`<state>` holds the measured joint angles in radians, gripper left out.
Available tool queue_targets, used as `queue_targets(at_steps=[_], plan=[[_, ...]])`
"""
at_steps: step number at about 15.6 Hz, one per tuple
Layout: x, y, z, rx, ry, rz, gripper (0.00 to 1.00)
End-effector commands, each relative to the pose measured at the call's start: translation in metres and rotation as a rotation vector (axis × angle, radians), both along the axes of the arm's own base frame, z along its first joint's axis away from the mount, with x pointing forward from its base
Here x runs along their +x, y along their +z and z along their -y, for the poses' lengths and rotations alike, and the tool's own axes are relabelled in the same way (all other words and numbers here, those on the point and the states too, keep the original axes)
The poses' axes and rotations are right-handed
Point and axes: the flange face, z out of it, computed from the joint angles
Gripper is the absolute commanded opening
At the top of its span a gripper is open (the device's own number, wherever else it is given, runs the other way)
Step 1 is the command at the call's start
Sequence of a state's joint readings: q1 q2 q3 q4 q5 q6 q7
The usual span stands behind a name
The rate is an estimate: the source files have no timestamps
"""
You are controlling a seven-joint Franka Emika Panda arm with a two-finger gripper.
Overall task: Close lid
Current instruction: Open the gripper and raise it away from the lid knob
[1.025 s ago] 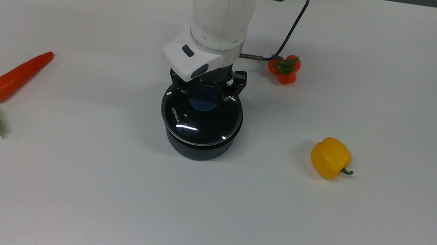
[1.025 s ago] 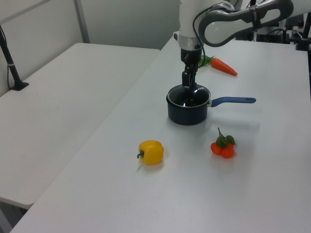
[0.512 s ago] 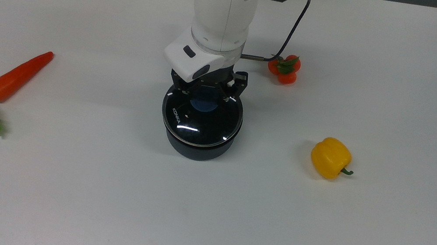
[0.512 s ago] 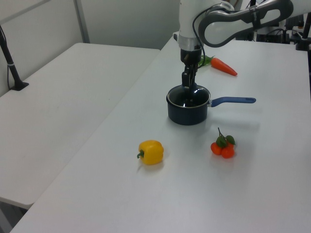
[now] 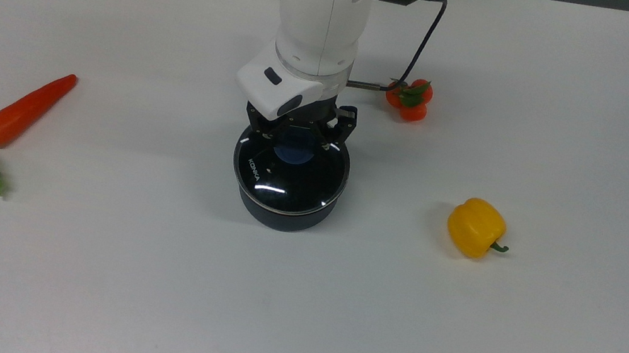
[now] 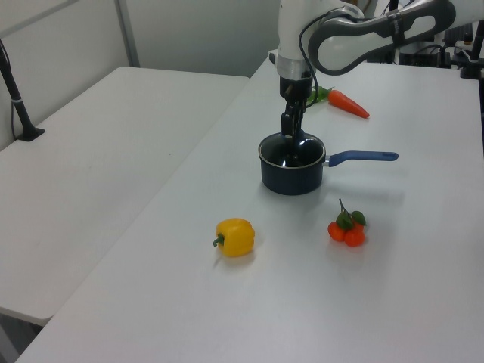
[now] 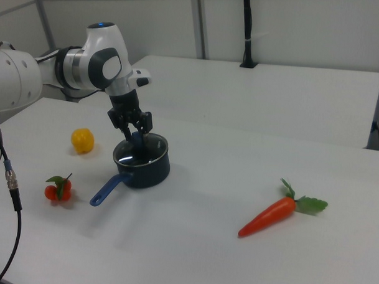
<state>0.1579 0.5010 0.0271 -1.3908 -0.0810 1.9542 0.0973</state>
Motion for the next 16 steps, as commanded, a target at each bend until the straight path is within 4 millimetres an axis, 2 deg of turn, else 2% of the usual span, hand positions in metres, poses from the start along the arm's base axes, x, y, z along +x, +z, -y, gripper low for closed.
queue_targets(at_steps=[1, 3, 4, 5, 7, 9, 12, 16], plan=[[0.001, 0.006, -0.006, -0.009, -0.009, 0.022, 0.58], [0.001, 0.005, -0.007, -0.01, -0.011, 0.018, 0.73], [0.0, 0.006, -0.007, -0.007, -0.013, 0.018, 0.95], [0.0, 0.007, -0.006, -0.007, -0.028, 0.02, 1.0], [-0.001, 0.014, -0.005, -0.006, -0.04, 0.03, 1.0], [-0.008, 0.034, 0.0, -0.003, -0.045, 0.047, 1.0], [-0.037, 0.067, 0.011, -0.006, -0.049, 0.06, 1.0], [-0.077, 0.117, 0.048, -0.014, -0.098, 0.018, 1.0]])
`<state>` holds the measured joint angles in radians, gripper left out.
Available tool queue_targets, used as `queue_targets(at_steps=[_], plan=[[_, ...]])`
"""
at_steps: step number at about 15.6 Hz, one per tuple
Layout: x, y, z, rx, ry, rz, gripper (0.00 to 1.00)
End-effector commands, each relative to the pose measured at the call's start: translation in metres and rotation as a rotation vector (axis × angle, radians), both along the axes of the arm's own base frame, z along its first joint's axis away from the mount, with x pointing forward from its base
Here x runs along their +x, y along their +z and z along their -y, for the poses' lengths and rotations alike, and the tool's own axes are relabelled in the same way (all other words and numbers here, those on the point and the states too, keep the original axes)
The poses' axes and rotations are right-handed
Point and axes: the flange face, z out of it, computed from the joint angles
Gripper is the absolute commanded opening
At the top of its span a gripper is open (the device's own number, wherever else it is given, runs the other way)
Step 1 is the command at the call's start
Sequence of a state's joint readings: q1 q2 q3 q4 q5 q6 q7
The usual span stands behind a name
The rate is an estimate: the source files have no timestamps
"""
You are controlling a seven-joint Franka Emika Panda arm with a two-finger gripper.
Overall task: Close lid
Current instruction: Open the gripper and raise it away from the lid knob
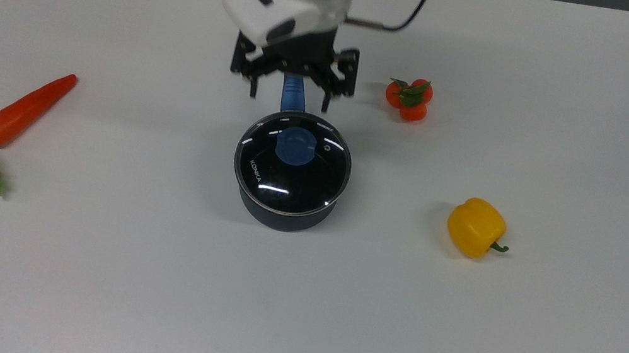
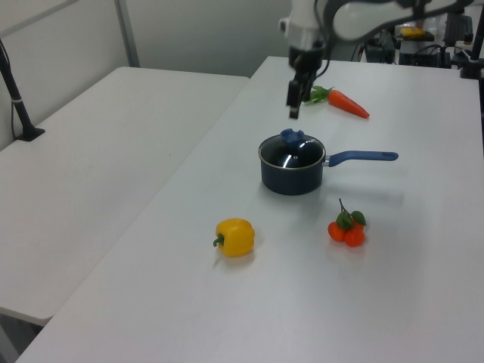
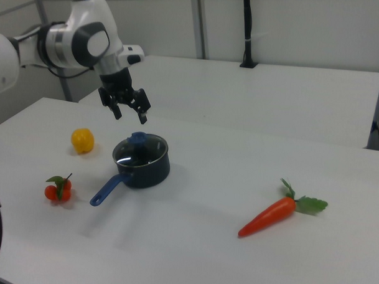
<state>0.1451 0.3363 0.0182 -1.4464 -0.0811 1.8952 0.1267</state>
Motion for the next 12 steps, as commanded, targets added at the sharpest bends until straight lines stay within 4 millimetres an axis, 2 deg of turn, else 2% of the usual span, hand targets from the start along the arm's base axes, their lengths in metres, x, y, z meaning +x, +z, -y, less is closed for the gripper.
queue_targets(at_steps=[1, 4, 7, 12], plan=[[-0.055, 0.047, 0.037, -0.016, -0.06, -0.045, 1.0], [-0.083, 0.07, 0.066, -0.015, -0.039, -0.075, 1.0], [-0.11, 0.085, 0.085, -0.018, -0.059, -0.113, 1.0], [-0.113, 0.091, 0.09, -0.017, -0.073, -0.11, 1.0]])
